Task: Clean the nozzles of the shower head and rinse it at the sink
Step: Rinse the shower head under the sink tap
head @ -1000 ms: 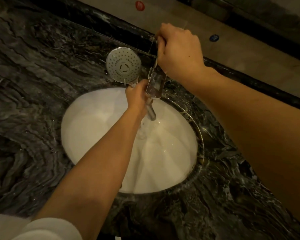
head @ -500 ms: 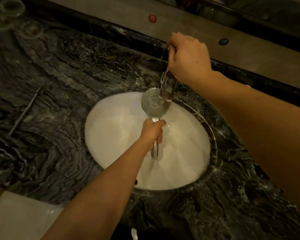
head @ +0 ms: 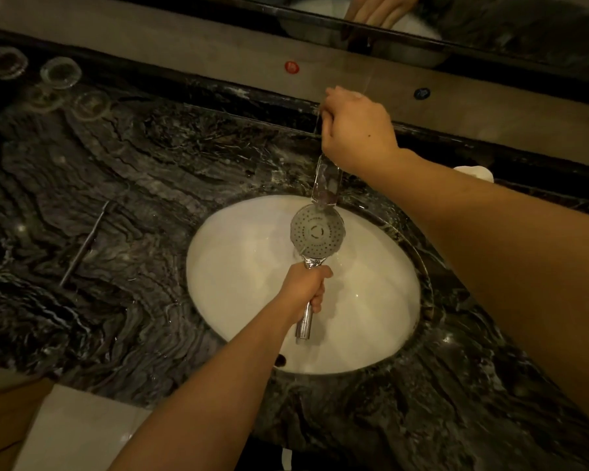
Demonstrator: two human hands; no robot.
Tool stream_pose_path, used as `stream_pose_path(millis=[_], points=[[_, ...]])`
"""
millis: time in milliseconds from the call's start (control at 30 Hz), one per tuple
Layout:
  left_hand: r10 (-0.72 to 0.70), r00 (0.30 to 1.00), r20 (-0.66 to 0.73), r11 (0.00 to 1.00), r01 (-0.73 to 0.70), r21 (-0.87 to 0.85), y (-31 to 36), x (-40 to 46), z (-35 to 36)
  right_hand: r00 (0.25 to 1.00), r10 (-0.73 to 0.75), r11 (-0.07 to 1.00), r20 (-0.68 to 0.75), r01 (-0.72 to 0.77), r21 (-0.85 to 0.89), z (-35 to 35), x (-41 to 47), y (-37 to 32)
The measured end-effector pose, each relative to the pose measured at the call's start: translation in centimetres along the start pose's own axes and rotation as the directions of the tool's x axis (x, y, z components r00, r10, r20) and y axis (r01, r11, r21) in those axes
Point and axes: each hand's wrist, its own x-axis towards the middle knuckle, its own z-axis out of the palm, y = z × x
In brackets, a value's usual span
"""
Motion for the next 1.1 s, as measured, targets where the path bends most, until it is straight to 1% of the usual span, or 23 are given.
stream_pose_path(millis=[100, 267, 367, 467, 600, 767, 1000, 1100], points=[[-0.001, 1.000, -0.009, 1.000, 0.001, 0.011, -0.1, -0.4, -0.2, 1.000, 0.005, 1.000, 0.026, -0.005, -0.025, 0.0, 0.0, -0.2], [-0.005, 1.000, -0.021, 1.000, 0.005, 0.025, 0.2, -1.1, -0.6, 0.999, -0.032, 0.999, 0.004, 0.032, -0.031, 0.0, -0.6, -0.4], [-0.005, 1.000, -0.010, 0.999, 0.006, 0.035, 0.4, -1.6, -0.6, 1.000, -0.007, 1.000, 0.011, 0.007, -0.015, 0.9, -1.5, -0.6], [-0.019, 1.000, -0.002, 0.999, 0.019, 0.033, 0.3, -2.1, -0.6, 1.000, -0.012, 0.998, 0.016, 0.012, -0.060, 2.2, -2.5, -0.8], [-0.018, 1.000, -0.012, 1.000, 0.018, 0.016, 0.1, -2.8, -0.9, 0.995, 0.029, 0.995, 0.092, -0.020, -0.096, 1.8, -2.3, -1.2], [0.008, 1.000, -0.027, 1.000, -0.008, -0.004, 0.4, -4.1, -1.9, 0.988, 0.071, 0.991, 0.140, -0.054, -0.121, 1.3, -2.6, -1.7], [0.058, 0.996, -0.075, 0.998, -0.060, -0.030, 0.8, -6.2, -4.7, 0.976, 0.134, 0.976, 0.170, -0.100, -0.196, 1.2, -3.8, -2.9], [0.072, 0.994, -0.087, 0.996, -0.076, -0.045, 0.9, -7.1, -6.1, 0.971, 0.167, 0.970, 0.170, -0.131, -0.203, 1.1, -4.2, -3.5]])
